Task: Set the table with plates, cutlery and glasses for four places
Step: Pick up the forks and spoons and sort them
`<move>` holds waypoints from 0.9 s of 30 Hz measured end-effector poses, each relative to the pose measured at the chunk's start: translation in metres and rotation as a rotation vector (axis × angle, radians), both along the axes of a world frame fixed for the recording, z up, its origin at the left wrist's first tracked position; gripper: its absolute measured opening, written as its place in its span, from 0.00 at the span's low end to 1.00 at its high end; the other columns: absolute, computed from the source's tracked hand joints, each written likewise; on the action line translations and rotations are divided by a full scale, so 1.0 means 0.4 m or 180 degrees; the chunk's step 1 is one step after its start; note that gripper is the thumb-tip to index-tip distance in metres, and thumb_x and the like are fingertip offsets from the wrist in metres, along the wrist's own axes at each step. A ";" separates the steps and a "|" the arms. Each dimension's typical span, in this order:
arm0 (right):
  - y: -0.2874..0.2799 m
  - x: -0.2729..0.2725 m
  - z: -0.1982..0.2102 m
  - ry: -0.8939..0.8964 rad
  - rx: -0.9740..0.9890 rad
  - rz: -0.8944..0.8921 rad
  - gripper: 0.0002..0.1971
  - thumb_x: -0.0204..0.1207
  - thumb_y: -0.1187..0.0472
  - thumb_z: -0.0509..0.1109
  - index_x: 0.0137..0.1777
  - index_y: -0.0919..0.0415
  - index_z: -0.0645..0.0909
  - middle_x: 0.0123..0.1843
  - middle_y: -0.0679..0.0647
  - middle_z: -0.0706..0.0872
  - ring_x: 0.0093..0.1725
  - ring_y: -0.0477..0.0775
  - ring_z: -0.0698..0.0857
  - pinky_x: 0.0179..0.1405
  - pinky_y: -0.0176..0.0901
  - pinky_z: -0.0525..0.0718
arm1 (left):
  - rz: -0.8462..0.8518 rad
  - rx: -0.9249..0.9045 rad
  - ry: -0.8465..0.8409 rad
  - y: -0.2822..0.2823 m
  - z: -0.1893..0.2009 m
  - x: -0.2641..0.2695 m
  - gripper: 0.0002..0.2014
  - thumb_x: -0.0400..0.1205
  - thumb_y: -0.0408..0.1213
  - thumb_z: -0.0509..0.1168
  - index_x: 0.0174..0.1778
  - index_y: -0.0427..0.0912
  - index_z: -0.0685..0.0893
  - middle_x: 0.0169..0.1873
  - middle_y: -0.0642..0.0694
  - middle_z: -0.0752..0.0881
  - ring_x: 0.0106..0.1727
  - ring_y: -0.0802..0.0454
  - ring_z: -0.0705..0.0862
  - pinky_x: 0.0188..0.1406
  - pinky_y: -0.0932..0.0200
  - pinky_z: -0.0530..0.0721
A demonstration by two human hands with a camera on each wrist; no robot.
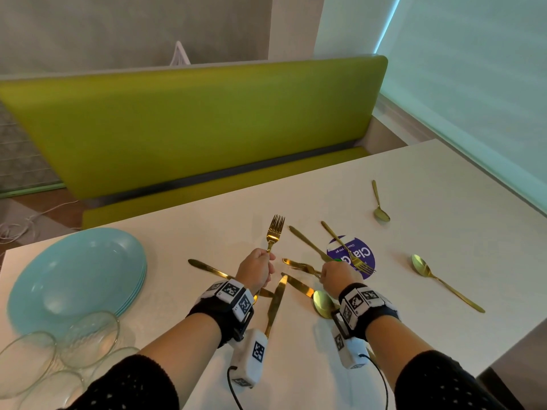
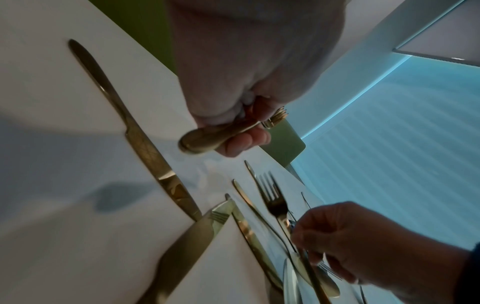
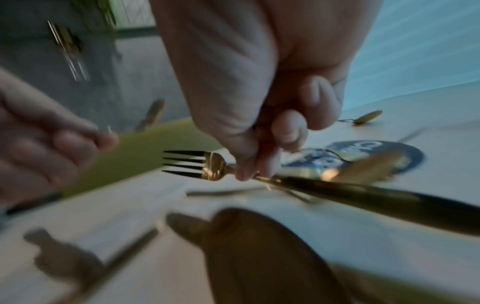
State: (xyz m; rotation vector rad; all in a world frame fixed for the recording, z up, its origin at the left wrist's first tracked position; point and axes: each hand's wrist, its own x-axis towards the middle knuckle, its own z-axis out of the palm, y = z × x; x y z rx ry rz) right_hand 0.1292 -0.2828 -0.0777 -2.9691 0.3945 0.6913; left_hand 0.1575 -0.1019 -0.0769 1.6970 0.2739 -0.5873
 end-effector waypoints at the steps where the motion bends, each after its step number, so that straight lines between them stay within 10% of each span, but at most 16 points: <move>1: 0.004 0.006 0.013 -0.0059 0.0088 -0.0011 0.13 0.83 0.59 0.58 0.62 0.60 0.80 0.58 0.57 0.85 0.56 0.56 0.85 0.57 0.48 0.85 | 0.0016 0.0001 0.0001 0.000 0.000 0.002 0.10 0.87 0.35 0.49 0.50 0.42 0.76 0.32 0.46 0.77 0.28 0.54 0.73 0.27 0.63 0.72; 8: 0.044 0.072 0.139 -0.1096 0.1785 -0.0652 0.09 0.81 0.58 0.64 0.50 0.60 0.85 0.42 0.49 0.85 0.40 0.47 0.80 0.42 0.38 0.80 | 0.0140 -0.0111 0.0031 -0.016 0.014 0.008 0.09 0.87 0.32 0.49 0.53 0.40 0.75 0.35 0.44 0.79 0.30 0.53 0.77 0.28 0.63 0.75; 12: 0.084 0.071 0.165 -0.0558 0.3138 -0.1547 0.08 0.80 0.59 0.65 0.45 0.62 0.82 0.33 0.50 0.79 0.25 0.45 0.71 0.24 0.34 0.70 | 0.0205 -0.0456 0.0142 -0.040 0.035 0.007 0.08 0.86 0.31 0.48 0.54 0.37 0.72 0.35 0.41 0.80 0.30 0.49 0.80 0.28 0.59 0.78; 27: 0.114 0.065 0.098 0.0019 0.3268 -0.2098 0.18 0.79 0.56 0.67 0.27 0.58 0.73 0.24 0.52 0.73 0.21 0.46 0.67 0.17 0.34 0.64 | -0.0101 -0.0458 0.0040 -0.071 0.037 -0.006 0.09 0.86 0.31 0.48 0.47 0.41 0.73 0.30 0.43 0.78 0.22 0.51 0.74 0.20 0.60 0.72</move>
